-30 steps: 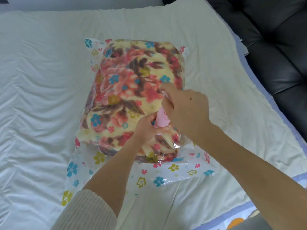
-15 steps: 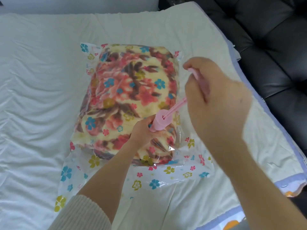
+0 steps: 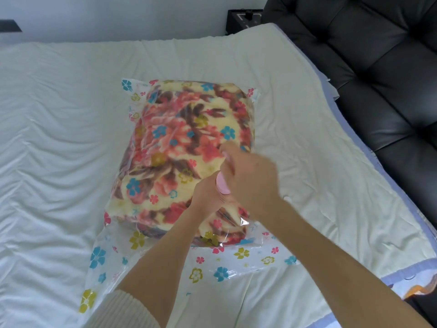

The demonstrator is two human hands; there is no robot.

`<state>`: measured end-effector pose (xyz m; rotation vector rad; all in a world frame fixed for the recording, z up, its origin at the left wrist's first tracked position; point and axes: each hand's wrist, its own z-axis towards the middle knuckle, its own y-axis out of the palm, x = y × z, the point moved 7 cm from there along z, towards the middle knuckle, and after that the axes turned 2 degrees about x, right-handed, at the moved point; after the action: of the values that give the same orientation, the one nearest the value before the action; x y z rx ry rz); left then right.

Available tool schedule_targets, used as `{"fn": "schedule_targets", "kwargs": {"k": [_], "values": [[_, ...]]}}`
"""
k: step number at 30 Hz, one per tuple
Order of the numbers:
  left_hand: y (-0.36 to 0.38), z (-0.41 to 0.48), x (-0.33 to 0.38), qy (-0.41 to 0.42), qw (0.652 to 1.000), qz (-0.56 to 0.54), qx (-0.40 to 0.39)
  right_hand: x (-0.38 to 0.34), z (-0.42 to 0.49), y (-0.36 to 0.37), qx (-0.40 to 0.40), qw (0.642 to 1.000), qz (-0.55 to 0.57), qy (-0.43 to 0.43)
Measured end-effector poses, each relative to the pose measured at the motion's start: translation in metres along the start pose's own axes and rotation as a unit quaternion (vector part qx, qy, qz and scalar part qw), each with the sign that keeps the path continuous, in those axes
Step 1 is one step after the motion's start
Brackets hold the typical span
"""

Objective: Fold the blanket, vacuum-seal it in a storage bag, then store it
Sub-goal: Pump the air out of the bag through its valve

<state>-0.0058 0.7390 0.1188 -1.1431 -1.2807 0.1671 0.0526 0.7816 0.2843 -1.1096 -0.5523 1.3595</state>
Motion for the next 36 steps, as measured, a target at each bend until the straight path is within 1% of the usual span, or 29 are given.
{"fn": "schedule_targets", "kwargs": {"k": [1,2,4,5,6,7,8,9,11,13,14,15,16,17,18,19,20,21,23,25,26,27,28,29,30,32,34,36], "values": [[0.001,0.001,-0.002,-0.017,1.000,-0.018,-0.005,-0.008,0.012,-0.024,-0.011,1.000,0.005,-0.008],[0.002,0.001,-0.003,-0.025,0.999,-0.026,-0.009,-0.012,0.021,-0.047,0.004,1.000,0.009,-0.007],[0.003,0.002,0.000,-0.020,0.999,-0.032,-0.012,-0.001,0.021,-0.067,0.094,0.994,0.020,0.048],[0.004,0.002,0.001,-0.016,0.999,-0.037,-0.011,0.005,0.013,-0.057,0.111,0.990,0.034,0.076],[0.004,0.002,0.001,-0.013,0.999,-0.032,-0.011,0.011,0.003,-0.026,0.067,0.994,0.015,0.086],[0.007,0.001,0.000,-0.011,1.000,-0.018,-0.017,0.007,-0.011,0.010,-0.015,0.997,-0.011,0.077],[0.010,0.000,-0.001,-0.009,1.000,-0.011,-0.020,0.009,-0.020,0.031,-0.050,0.996,-0.041,0.067],[0.012,-0.001,-0.002,-0.007,1.000,-0.016,-0.017,0.013,-0.020,0.032,-0.051,0.995,-0.051,0.062],[0.011,-0.001,-0.002,-0.010,0.999,-0.046,-0.010,0.007,-0.008,0.001,-0.009,1.000,-0.002,0.027],[0.012,0.002,-0.005,-0.020,0.997,-0.073,-0.015,-0.004,0.006,-0.051,0.084,0.996,0.015,0.001],[0.011,0.003,-0.005,-0.022,0.996,-0.079,-0.018,-0.007,0.011,-0.070,0.115,0.993,0.017,0.010],[0.012,0.004,-0.006,-0.023,0.996,-0.085,-0.021,-0.001,0.010,-0.072,0.134,0.990,0.022,0.031],[0.014,0.004,-0.006,-0.017,0.995,-0.091,-0.021,0.010,0.004,-0.060,0.130,0.990,0.024,0.045],[0.017,0.003,-0.006,-0.015,0.995,-0.095,-0.025,0.019,-0.003,-0.032,0.087,0.994,0.011,0.057],[0.019,0.003,-0.007,-0.015,0.994,-0.101,-0.029,0.021,-0.012,0.003,0.008,0.999,0.002,0.050],[0.023,0.002,-0.007,-0.021,0.993,-0.114,-0.036,0.026,-0.018,0.029,-0.040,0.998,-0.021,0.040],[0.025,0.002,-0.007,-0.025,0.989,-0.139,-0.039,0.031,-0.017,0.036,-0.061,0.997,-0.042,0.030],[0.024,0.002,-0.009,-0.028,0.986,-0.164,-0.035,0.029,-0.013,0.029,-0.057,0.997,-0.043,0.010],[0.020,0.004,-0.010,-0.019,0.979,-0.202,-0.025,0.021,0.003,-0.008,0.000,1.000,-0.016,-0.010],[0.016,0.004,-0.011,-0.014,0.971,-0.237,-0.030,0.014,0.013,-0.043,0.086,0.996,0.005,0.000],[0.015,0.003,-0.011,-0.011,0.968,-0.247,-0.036,0.015,0.012,-0.043,0.104,0.994,0.012,0.013],[0.014,0.001,-0.010,-0.010,0.969,-0.242,-0.045,0.017,0.008,-0.028,0.091,0.996,0.007,0.018],[0.014,0.000,-0.010,-0.001,0.972,-0.228,-0.055,0.018,0.000,-0.002,0.048,0.999,0.001,0.018],[0.014,-0.001,-0.009,0.010,0.977,-0.207,-0.059,0.020,-0.011,0.028,-0.013,1.000,0.001,0.016],[0.010,-0.002,-0.007,0.020,0.979,-0.196,-0.052,0.024,-0.020,0.051,-0.052,0.999,-0.004,0.013],[0.001,-0.007,-0.007,0.020,0.974,-0.225,-0.023,0.030,-0.028,0.069,-0.078,0.997,0.007,0.017],[0.000,-0.011,-0.009,0.023,0.962,-0.271,-0.010,0.032,-0.029,0.063,-0.076,0.997,0.021,0.012],[-0.003,-0.016,-0.010,0.023,0.946,-0.324,0.008,0.033,-0.024,0.056,-0.060,0.998,0.008,0.002]]}}
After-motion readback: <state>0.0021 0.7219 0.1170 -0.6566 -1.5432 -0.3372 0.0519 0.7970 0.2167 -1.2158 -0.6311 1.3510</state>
